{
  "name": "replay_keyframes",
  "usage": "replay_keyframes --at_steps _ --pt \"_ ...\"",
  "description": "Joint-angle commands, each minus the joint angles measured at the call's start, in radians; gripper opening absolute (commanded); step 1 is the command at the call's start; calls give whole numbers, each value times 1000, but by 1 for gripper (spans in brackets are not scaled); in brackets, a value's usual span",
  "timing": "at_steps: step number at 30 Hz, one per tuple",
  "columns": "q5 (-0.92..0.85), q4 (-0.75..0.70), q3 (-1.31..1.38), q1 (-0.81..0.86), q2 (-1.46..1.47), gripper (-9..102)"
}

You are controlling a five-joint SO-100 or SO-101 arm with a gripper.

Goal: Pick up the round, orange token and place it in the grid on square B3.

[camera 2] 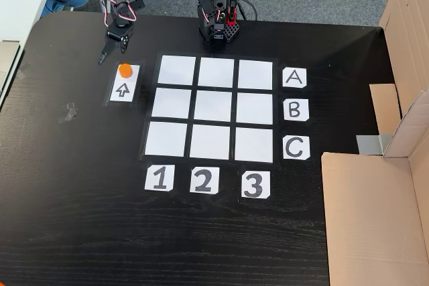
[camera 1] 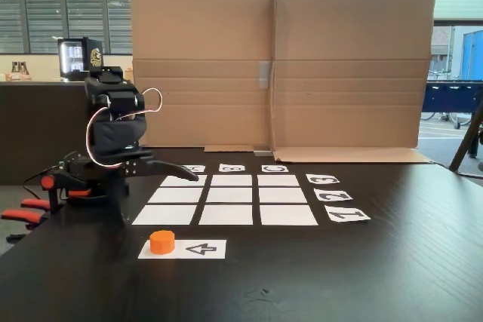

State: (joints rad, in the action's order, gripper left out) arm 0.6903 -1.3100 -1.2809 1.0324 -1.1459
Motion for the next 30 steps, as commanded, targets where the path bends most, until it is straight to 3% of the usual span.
replay_keyframes --at_steps 1,30 --pt "-9 5 44 -25 9 78" --pt "-3 15 75 -78 100 77"
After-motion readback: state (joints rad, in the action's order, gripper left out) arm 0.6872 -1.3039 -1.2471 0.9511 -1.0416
